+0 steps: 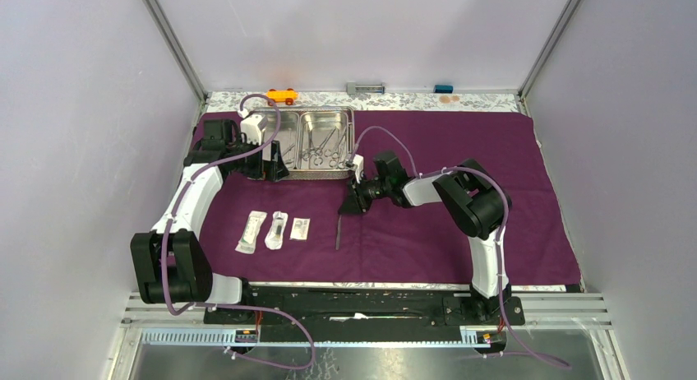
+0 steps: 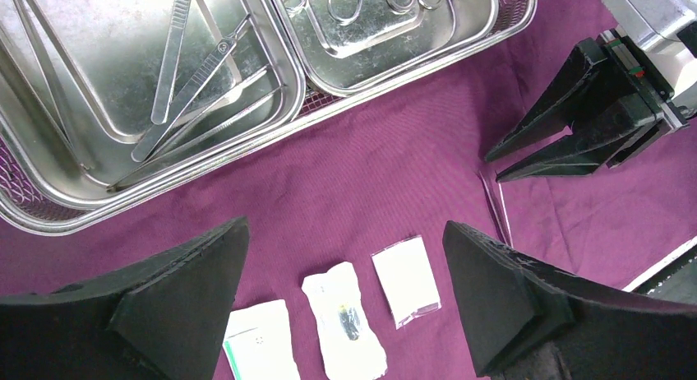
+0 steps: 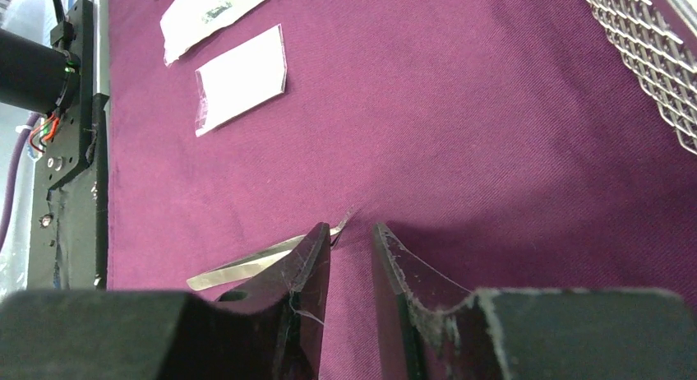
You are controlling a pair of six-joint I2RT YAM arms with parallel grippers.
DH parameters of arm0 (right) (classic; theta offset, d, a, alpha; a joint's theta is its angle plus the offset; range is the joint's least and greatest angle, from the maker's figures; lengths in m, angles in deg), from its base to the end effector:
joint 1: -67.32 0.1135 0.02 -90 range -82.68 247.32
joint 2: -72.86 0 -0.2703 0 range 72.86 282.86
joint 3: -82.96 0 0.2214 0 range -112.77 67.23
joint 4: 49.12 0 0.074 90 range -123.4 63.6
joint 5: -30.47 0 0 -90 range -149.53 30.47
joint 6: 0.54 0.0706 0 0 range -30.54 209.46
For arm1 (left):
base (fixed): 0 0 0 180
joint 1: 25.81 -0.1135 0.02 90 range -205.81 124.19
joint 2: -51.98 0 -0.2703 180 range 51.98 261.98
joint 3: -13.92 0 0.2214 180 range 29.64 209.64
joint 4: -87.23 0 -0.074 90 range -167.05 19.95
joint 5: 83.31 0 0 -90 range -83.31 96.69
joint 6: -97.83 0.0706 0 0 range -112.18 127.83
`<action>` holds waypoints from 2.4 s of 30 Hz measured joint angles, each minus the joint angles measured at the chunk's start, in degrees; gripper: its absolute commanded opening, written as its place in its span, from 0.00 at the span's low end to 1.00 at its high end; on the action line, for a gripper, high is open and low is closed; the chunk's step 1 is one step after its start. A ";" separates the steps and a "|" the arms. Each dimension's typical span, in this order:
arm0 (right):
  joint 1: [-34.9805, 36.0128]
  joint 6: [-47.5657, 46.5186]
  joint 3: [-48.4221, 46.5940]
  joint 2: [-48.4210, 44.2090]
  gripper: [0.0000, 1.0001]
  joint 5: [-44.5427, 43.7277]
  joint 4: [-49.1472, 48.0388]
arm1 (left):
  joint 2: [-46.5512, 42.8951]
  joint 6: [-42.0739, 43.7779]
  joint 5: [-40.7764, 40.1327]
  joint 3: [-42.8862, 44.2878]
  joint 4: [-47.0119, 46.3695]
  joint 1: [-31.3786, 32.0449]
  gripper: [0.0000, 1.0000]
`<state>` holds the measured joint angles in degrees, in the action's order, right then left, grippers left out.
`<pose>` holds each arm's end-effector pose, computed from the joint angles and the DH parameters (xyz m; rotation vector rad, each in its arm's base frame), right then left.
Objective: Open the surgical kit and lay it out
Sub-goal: Adjust the medical item in the surgical kit.
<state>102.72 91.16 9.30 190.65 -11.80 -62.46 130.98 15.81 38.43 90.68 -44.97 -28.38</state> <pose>0.3034 0.2797 0.1363 -1.1105 1.8511 1.2565 0.2771 -0.0247 0.2674 0.3521 2.3266 -0.5844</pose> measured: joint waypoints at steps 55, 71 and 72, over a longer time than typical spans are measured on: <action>0.68 -3.76 0.00 -1.95 0.12 -2.12 4.57 | 0.66 0.57 0.68 0.02 1.31 0.00 0.99; 1.09 -4.61 -0.09 -2.99 0.48 -3.32 6.16 | 0.68 0.57 -0.37 0.31 1.53 0.00 0.99; 1.09 -4.85 -0.17 -3.61 0.51 -3.56 6.64 | 0.68 0.59 -1.01 0.44 1.33 0.00 0.99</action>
<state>103.81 86.30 9.13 187.05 -15.37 -55.81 131.66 16.40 37.43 91.11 -43.64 -28.38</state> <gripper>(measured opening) 0.433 0.989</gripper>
